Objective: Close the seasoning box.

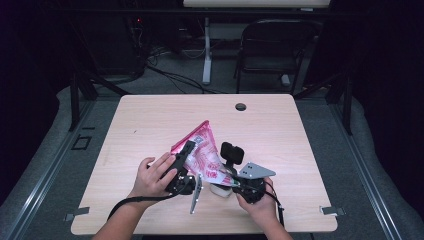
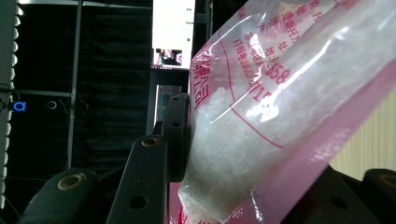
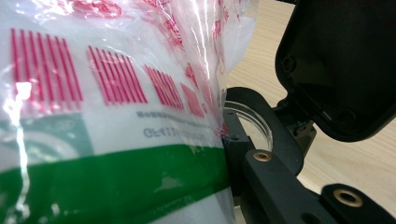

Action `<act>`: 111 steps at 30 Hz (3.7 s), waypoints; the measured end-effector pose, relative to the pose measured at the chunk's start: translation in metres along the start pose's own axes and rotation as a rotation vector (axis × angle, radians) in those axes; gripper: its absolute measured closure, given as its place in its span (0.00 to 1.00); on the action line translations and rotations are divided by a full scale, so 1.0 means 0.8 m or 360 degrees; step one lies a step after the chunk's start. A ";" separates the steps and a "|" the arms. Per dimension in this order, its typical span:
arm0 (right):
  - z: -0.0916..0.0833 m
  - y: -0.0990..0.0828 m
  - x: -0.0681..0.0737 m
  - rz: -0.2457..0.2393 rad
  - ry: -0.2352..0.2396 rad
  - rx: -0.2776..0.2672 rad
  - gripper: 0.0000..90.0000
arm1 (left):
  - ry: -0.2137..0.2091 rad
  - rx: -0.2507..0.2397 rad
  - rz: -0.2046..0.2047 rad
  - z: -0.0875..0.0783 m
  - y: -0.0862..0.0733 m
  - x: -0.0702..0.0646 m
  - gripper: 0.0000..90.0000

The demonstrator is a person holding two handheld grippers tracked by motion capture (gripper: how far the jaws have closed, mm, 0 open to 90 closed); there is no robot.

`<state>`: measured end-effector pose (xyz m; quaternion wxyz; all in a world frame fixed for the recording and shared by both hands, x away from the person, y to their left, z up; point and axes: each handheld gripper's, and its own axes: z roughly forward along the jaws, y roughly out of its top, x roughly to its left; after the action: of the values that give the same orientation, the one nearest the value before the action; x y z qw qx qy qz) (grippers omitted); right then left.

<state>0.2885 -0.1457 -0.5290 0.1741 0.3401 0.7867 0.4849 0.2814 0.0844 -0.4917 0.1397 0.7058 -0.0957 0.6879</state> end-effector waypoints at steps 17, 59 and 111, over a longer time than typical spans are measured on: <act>0.000 0.000 0.000 0.0004 0.0006 -0.0009 0.99 | 0.0019 -0.0010 0.0010 -0.001 0.002 0.003 0.75; 0.001 0.000 0.000 0.0002 0.0002 -0.0002 0.99 | 0.0013 -0.0023 -0.0014 -0.003 0.002 0.004 0.75; 0.001 0.000 0.000 0.0003 0.0004 -0.0002 0.99 | 0.0009 -0.0029 -0.0019 -0.003 0.003 0.004 0.75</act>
<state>0.2887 -0.1451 -0.5295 0.1729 0.3402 0.7863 0.4859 0.2782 0.0831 -0.4881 0.1505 0.7031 -0.0972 0.6881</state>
